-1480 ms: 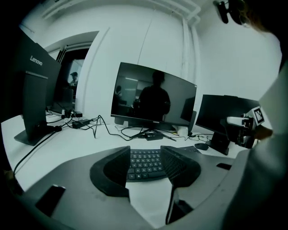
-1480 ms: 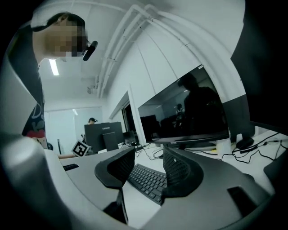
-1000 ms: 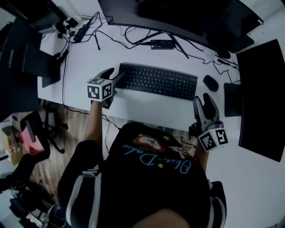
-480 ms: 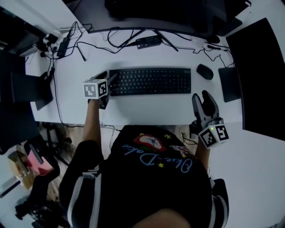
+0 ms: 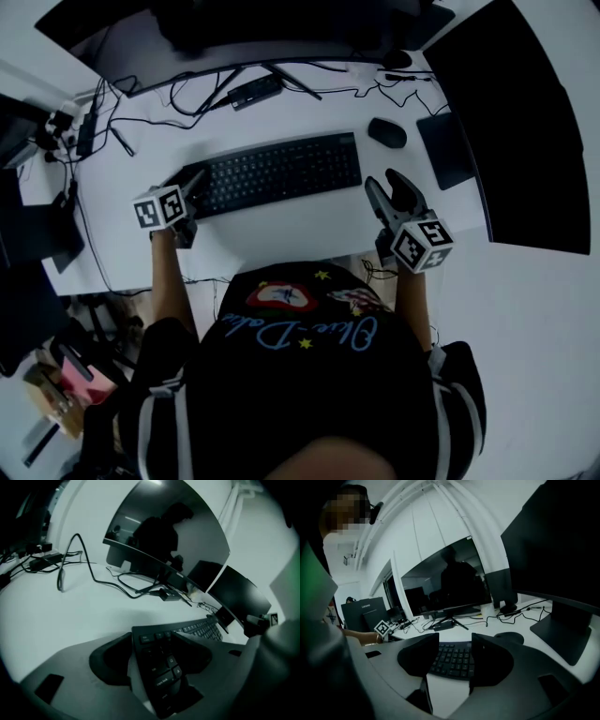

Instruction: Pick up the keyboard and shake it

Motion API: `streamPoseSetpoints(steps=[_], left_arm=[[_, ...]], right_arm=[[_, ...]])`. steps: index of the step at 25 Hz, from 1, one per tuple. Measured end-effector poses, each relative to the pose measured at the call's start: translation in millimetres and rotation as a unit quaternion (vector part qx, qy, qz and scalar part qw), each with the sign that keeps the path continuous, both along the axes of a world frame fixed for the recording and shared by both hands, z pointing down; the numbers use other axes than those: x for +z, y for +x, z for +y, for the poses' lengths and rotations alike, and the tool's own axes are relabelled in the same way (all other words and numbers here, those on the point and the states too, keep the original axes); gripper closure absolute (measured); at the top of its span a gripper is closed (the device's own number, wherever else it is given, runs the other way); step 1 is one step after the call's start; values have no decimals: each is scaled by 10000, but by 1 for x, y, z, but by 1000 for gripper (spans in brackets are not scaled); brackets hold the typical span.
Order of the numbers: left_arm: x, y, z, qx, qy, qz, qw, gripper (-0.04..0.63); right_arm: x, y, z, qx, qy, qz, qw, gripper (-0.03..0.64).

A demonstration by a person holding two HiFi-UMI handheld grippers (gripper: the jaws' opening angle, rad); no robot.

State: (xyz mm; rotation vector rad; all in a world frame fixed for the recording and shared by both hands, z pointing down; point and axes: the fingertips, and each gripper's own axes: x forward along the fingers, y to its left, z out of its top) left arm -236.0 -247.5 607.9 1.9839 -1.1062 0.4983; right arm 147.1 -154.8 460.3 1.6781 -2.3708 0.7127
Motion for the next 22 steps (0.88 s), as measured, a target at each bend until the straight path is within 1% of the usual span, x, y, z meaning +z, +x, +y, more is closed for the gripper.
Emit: streamPoseSetpoints(steps=[1,3,5,7,12,16,18,22], left_arm=[[1,3,2,69,4,-27,10000,345],[1,6,3,93,43,-91,9999,337],[0,5,2,50,57,-92,9999,337],[-1,5,2,20,63,-97,9999,337],[-1,7,3,6,85,-131,9999,336],[0,8,2,3,87,-138,9999,336],[1,9,2,-6,109,-177,9998,336],[1,8,2,-32,162,-302,9994,333]], right_arm=[[9,2,-2,-33,-129,1,9999,434],[29,4,-6,-97,-379,-14,9992,430],[48,5,-10,-156,-630,12,9979,420],[69,6,-14,-224,-917,78,9955,394],[107,2,-23,-445,-1492,141,9877,377],[127,3,-26,-550,-1825,223,9814,367],[136,0,-26,-661,-1951,173,9784,367],[141,-12,-28,-876,-1969,-55,9765,365]])
